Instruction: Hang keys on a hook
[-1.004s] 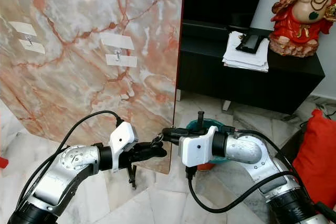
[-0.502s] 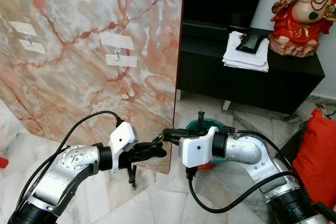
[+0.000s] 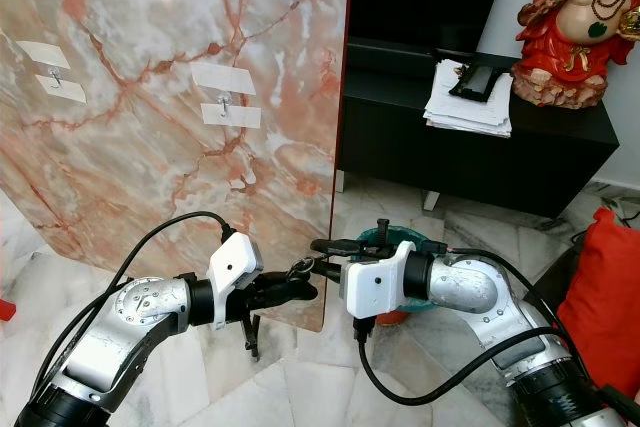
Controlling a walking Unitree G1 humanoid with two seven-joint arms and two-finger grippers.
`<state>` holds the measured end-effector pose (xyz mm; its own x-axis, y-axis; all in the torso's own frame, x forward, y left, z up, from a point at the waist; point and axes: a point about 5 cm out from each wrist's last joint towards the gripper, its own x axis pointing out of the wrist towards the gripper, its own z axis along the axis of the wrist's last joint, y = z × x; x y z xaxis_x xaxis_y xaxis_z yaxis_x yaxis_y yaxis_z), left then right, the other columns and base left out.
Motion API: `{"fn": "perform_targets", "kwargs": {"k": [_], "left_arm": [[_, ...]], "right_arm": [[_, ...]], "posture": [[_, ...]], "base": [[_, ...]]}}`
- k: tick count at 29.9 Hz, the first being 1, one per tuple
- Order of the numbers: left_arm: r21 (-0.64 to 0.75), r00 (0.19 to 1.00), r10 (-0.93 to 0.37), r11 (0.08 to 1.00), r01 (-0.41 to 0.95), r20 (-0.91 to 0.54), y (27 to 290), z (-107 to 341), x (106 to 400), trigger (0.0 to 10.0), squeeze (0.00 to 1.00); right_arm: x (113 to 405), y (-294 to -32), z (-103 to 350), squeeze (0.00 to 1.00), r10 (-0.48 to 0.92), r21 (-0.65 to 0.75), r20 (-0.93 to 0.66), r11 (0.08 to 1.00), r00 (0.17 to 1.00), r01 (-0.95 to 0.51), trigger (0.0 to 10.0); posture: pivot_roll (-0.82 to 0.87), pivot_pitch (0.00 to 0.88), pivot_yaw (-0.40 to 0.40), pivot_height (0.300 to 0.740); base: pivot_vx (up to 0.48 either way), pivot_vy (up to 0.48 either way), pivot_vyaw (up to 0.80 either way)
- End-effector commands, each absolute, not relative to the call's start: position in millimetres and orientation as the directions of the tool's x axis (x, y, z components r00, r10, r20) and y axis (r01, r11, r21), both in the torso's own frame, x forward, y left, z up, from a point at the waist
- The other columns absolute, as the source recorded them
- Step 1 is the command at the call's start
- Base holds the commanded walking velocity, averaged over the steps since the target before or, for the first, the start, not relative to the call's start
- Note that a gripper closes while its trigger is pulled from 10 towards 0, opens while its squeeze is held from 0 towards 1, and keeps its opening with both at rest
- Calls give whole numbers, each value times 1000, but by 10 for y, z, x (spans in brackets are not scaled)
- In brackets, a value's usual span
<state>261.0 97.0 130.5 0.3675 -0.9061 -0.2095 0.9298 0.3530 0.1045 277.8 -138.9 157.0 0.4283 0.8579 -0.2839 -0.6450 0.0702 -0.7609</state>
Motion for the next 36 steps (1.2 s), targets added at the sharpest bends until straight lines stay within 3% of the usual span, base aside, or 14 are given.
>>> {"fn": "perform_targets", "kwargs": {"k": [1,15,28,36], "left_arm": [[100,345,-909,330,939,-234,947,1275,2601,10000,0],[105,349,-907,334,937,-233,953,1286,2621,10000,0],[105,349,-907,333,937,-235,958,1285,2614,10000,0],[103,348,-908,332,938,-235,955,1282,2613,10000,0]], "right_arm": [[2801,-1362,1616,0,863,-779,-273,60,425,-624,10000],[2843,-1387,1613,0,845,-831,-308,-16,437,-556,10000],[2836,-1380,1586,0,849,-841,-296,-14,437,-541,10000],[2880,-1411,1599,0,831,-894,-293,-62,474,-444,10000]], "posture": [[7,74,6,740],[9,70,7,740],[12,74,8,740],[12,74,7,740]], "base": [[0,0,0],[0,0,0],[0,0,0],[0,0,0]]}}
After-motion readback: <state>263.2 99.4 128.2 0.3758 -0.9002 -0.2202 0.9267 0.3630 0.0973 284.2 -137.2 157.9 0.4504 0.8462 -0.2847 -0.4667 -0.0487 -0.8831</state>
